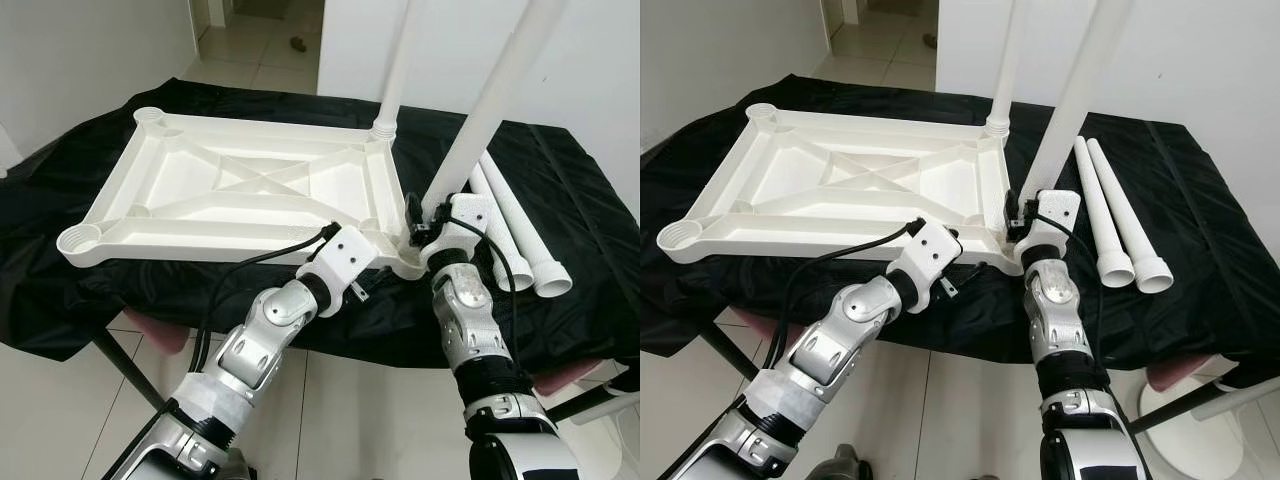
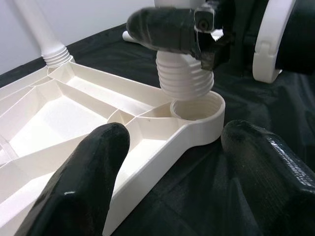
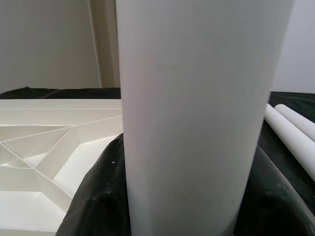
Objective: Building children table
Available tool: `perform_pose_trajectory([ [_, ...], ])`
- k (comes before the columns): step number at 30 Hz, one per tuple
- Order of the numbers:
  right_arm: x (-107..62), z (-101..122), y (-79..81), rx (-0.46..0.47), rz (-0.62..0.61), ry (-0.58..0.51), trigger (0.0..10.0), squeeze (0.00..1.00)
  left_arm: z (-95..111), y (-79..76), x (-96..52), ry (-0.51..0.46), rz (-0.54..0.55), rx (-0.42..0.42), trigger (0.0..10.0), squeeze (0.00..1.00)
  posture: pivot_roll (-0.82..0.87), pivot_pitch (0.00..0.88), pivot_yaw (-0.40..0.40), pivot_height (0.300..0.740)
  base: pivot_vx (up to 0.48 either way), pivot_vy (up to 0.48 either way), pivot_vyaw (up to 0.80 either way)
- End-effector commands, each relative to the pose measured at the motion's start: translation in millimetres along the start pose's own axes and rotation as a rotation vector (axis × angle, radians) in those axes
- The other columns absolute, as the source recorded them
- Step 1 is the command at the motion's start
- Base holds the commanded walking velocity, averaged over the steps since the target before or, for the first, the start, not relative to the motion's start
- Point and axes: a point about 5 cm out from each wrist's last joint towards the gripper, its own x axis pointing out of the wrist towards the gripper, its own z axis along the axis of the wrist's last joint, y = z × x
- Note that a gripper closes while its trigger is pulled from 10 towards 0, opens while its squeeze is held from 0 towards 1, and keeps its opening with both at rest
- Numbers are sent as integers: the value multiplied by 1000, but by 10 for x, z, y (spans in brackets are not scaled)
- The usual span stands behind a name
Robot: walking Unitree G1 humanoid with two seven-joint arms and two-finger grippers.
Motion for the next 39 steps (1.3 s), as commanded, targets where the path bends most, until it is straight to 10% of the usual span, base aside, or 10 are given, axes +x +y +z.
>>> perform_pose_trajectory([
  [1, 11, 57, -30, 13, -17, -32, 10000, 0, -35, 3, -22, 20, 9, -4, 10000, 0, 165, 50, -49, 740, 0, 0, 0],
  [12, -167, 287, -36, 26, -37, -114, 10000, 0, -26, 230, -226, -42, 177, -155, 10000, 0, 154, 41, -52, 740, 0, 0, 0],
  [24, -512, 296, -57, -11, -54, -108, 10000, 0, -23, 695, -848, -133, 542, -239, 10000, 0, 150, 0, -23, 740, 0, 0, 0],
  [39, -733, 215, 56, -12, 13, -78, 10000, 0, -159, 650, -1118, -155, 612, -282, 10000, 0, 143, 0, -21, 740, 0, 0, 0],
])
